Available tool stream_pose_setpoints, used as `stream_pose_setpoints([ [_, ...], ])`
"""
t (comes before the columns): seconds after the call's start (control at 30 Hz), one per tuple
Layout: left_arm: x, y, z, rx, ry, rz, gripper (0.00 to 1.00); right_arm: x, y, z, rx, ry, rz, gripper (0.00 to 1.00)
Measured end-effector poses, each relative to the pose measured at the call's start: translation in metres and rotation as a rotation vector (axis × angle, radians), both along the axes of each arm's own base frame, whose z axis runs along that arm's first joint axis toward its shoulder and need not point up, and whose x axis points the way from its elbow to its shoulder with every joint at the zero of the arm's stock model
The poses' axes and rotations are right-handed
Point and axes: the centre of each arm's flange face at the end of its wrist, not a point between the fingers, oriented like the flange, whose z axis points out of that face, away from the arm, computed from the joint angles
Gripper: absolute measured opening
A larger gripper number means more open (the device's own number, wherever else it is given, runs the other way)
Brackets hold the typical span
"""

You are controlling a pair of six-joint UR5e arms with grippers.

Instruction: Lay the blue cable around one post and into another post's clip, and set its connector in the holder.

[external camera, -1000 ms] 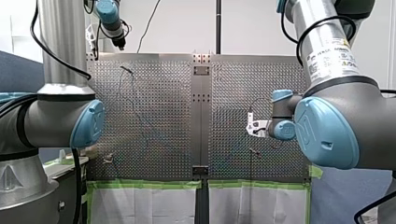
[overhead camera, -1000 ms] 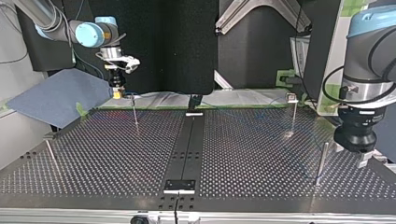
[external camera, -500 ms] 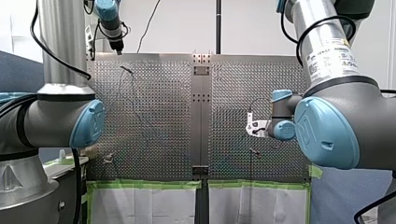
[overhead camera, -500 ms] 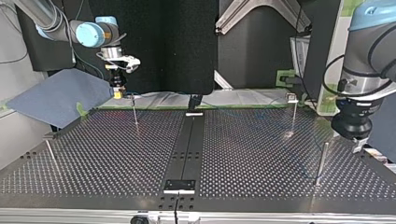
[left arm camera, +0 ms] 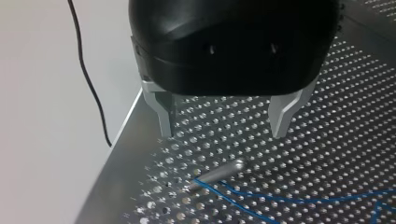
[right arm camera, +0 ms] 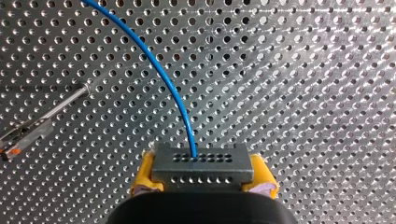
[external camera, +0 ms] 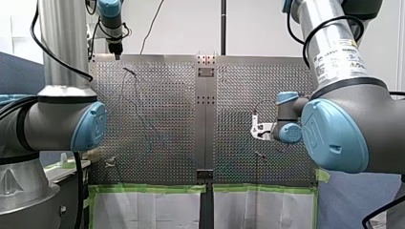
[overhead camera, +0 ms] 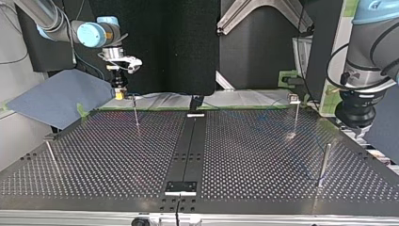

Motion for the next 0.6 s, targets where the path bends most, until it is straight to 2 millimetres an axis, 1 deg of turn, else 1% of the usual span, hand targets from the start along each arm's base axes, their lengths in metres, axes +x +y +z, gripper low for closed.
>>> stream_pose_setpoints([
  [0.4,-0.014,-0.002,-0.005,-0.007,0.103,0.000,1.00,0.001,0.000,0.000,0.000,0.000,0.001,0.00],
  [0.6,-0.015,-0.002,-0.005,-0.008,0.116,-0.001,1.00,0.001,0.000,0.000,0.000,0.000,0.001,0.00],
])
